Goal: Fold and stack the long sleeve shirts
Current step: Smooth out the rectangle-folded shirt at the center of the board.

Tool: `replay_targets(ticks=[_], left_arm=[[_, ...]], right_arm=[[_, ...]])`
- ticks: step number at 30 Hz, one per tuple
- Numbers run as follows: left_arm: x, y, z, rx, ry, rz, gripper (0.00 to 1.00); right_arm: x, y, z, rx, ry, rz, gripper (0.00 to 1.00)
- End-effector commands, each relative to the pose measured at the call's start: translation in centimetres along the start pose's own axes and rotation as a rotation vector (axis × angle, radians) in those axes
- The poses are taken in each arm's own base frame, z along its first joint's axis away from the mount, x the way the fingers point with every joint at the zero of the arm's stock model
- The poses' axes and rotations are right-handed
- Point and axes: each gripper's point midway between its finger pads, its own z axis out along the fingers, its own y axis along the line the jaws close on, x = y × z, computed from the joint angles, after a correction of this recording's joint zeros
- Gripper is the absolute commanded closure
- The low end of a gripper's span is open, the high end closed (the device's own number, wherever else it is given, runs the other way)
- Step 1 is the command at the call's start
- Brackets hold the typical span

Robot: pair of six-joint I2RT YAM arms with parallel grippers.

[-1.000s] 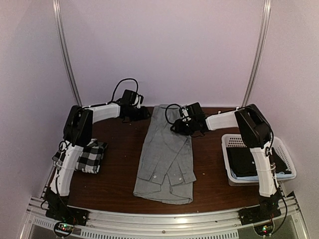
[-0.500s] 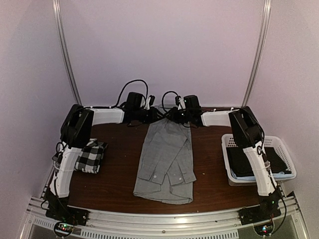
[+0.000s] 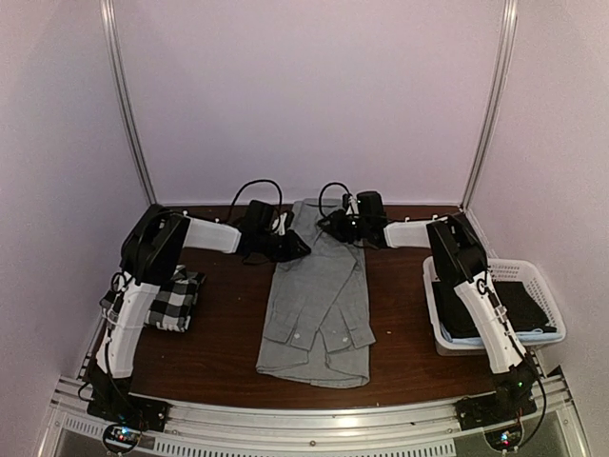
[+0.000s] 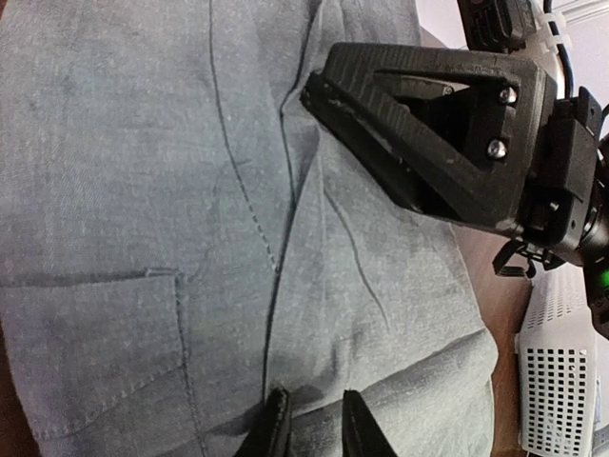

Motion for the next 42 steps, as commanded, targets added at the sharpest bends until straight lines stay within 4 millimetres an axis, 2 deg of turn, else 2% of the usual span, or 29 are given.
replay_targets(ticks=[1, 7, 12, 14, 17, 20, 24, 28, 31, 36, 39, 42], left_arm=[[3.8, 5.6, -0.9, -0.219, 0.06, -0.096, 0.79], [5.4, 6.8, -3.0, -0.298, 0.05, -0.135, 0.8], [6.9, 6.5, -5.0, -0.307, 0.062, -0.135, 0.8], [7.6, 6.4, -6.2, -0.318, 0.068, -0.13, 0.8], [8.6, 6.4, -8.0, -0.341, 0.071, -0.122, 0.8], [8.2, 5.9, -9.3, -0.343, 0.056, -0.095, 0.8], [6.5, 4.2, -10.2, -0.303, 0.03, -0.059, 0.79], [3.5, 2.0, -10.3, -0.254, -0.027, -0.018, 0.79], [0.9, 1.7, -9.6, -0.242, -0.068, -0.003, 0.78], [-3.1, 4.2, -8.5, -0.258, -0.131, -0.026, 0.79], [-5.6, 6.6, -8.1, -0.289, -0.169, -0.031, 0.78], [-6.9, 9.4, -7.6, -0.303, -0.178, -0.058, 0.79]], right_arm=[[-0.3, -0.6, 0.4, -0.005, -0.004, 0.029, 0.65], [0.7, 1.4, 0.7, -0.041, 0.046, 0.006, 0.63], [3.5, 2.9, 0.7, -0.037, 0.098, -0.015, 0.62], [4.6, 3.8, 0.3, -0.032, 0.111, -0.031, 0.62], [5.0, 5.3, -0.7, -0.018, 0.12, -0.064, 0.62], [4.9, 7.0, -2.1, 0.012, 0.112, -0.119, 0.62], [5.2, 9.8, -4.2, 0.023, 0.109, -0.195, 0.62], [7.4, 11.2, -5.8, 0.018, 0.143, -0.219, 0.65], [9.5, 11.8, -6.3, 0.002, 0.175, -0.226, 0.68], [12.6, 11.2, -5.7, -0.011, 0.227, -0.224, 0.72], [14.0, 9.1, -5.0, 0.011, 0.256, -0.206, 0.73], [15.0, 7.3, -4.7, 0.044, 0.279, -0.197, 0.74]])
